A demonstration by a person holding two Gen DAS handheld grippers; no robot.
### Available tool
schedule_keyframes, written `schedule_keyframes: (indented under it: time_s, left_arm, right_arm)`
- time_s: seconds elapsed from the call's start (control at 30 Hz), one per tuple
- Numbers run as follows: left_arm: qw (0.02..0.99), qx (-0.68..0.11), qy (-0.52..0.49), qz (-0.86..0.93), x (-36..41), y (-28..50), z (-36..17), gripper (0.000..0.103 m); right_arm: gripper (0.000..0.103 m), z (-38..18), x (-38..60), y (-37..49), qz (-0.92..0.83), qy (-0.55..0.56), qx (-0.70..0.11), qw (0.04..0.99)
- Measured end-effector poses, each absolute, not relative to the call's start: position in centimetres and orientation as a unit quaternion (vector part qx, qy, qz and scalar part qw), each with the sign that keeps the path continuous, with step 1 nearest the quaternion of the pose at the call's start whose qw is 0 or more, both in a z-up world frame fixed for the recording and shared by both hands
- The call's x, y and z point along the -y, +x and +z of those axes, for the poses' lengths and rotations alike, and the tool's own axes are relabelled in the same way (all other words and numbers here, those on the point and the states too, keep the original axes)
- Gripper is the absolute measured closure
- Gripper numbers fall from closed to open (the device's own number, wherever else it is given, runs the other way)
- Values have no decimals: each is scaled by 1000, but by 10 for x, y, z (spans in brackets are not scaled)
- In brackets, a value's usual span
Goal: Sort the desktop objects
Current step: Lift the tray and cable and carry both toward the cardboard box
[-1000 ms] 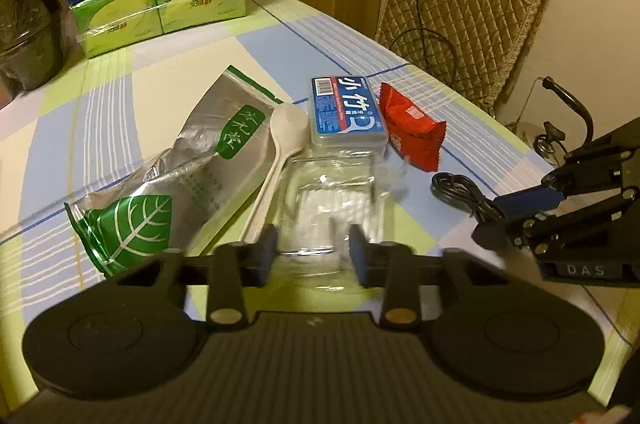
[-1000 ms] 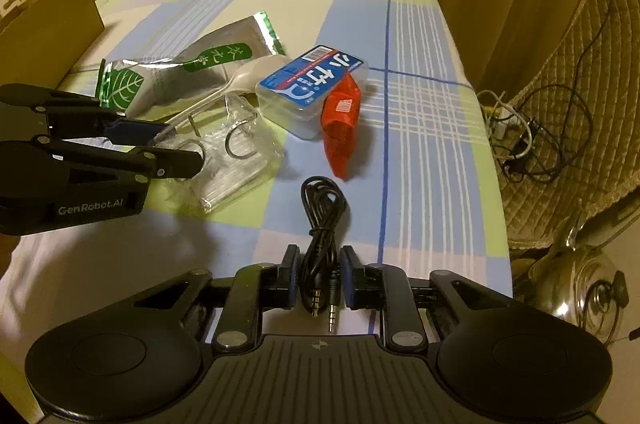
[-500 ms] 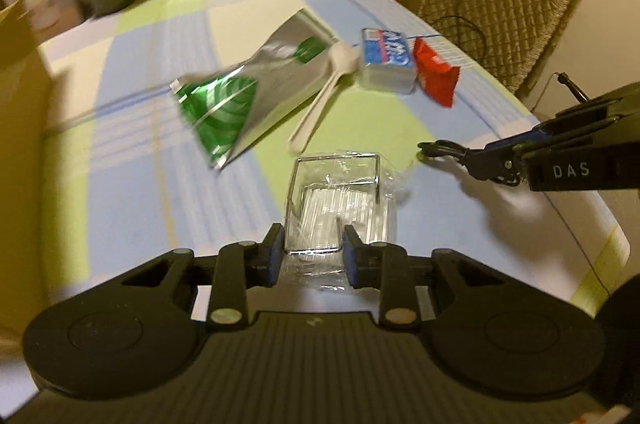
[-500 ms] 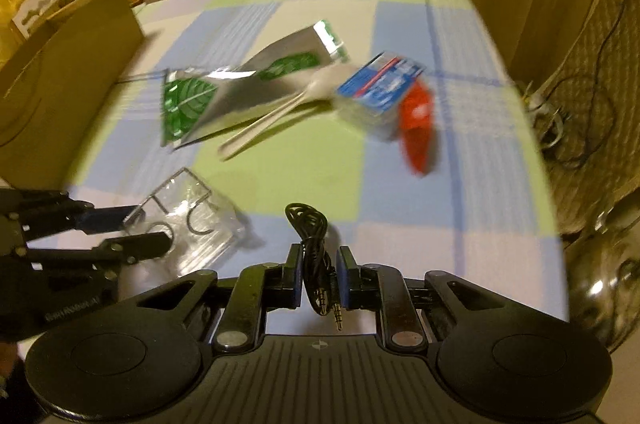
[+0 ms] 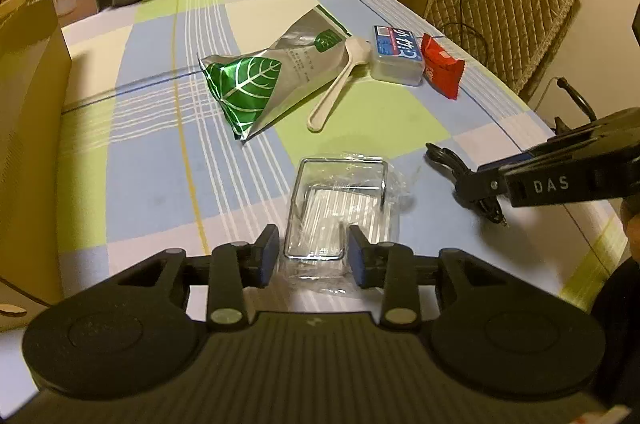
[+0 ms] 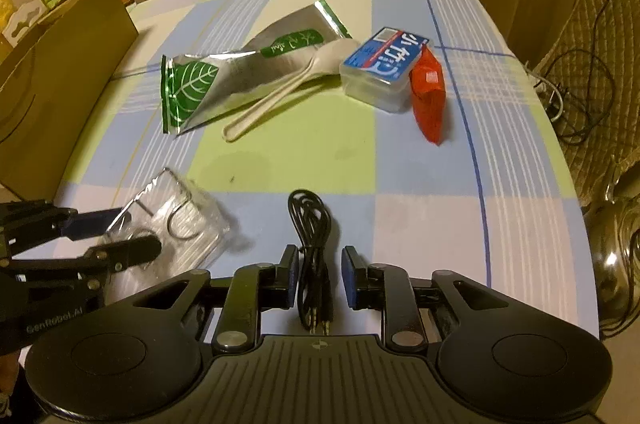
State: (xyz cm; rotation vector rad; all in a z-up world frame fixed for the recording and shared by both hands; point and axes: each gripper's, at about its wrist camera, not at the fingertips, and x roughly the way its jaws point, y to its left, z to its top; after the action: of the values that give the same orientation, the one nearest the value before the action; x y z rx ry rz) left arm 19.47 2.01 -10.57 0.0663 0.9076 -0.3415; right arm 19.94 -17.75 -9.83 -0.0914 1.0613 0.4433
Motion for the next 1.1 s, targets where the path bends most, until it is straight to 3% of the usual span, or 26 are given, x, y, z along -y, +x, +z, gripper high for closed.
schedule_keyframes:
  time_s: [0.17,0.37,0.47,0.63,1.1]
  left_arm:
    - [885,-431,27,-172,-22,197,-110,65]
    - [884,-430,17,-180,-27,198,-114,64]
    - [884,-430,12,-182,-27,199,-115,64]
    - [882,-431,5,-190,-25,199,-116,77]
    - [890,-423,-25,-168,-29,172,-88,77]
  right_arm:
    - [82,-103,169,200,211,-57,-496,840]
    - [83,-105,160,193,209,-89,-484,845]
    - [90,-106,158,190,206,-96,-480,847]
    - [92,-105,161,190,200,-80,-482,850]
    - [92,-67,186,156,190,9,-472,861]
